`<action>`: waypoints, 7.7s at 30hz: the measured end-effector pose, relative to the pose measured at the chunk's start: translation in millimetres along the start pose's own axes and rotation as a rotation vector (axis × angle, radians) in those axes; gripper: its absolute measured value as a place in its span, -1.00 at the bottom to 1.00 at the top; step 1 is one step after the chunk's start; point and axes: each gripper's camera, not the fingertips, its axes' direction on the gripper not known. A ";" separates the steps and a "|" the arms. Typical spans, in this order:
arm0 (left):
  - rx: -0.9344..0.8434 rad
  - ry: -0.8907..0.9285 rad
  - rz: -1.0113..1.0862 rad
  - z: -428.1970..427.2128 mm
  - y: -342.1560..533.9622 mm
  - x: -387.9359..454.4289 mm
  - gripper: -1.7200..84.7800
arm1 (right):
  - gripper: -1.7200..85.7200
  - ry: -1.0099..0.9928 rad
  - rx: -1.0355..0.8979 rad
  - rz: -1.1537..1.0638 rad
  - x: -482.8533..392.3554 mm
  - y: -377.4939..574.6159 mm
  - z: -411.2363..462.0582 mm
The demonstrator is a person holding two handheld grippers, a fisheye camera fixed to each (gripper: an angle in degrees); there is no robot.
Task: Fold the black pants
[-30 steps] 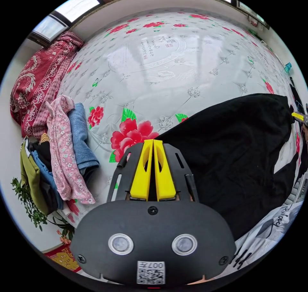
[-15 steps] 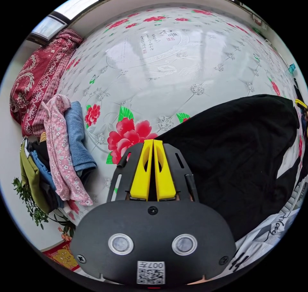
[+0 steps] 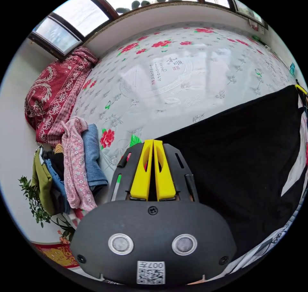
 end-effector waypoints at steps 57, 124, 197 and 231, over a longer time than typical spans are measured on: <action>-0.240 0.496 -0.418 1.1 388.7 -115.4 -0.92 | -0.84 -0.553 -0.132 0.131 -206.8 476.0 -204.2; -0.248 0.546 -0.423 -101.0 188.5 -230.8 -0.95 | -0.97 -0.839 0.223 0.813 121.1 173.5 -330.1; -0.279 0.160 -0.224 -64.0 164.7 13.0 -0.98 | -0.89 -0.649 0.036 0.768 223.5 170.0 -150.2; -0.134 0.342 -0.509 -46.0 268.7 -108.3 -0.98 | -0.85 -0.703 0.061 0.973 286.9 233.6 -0.4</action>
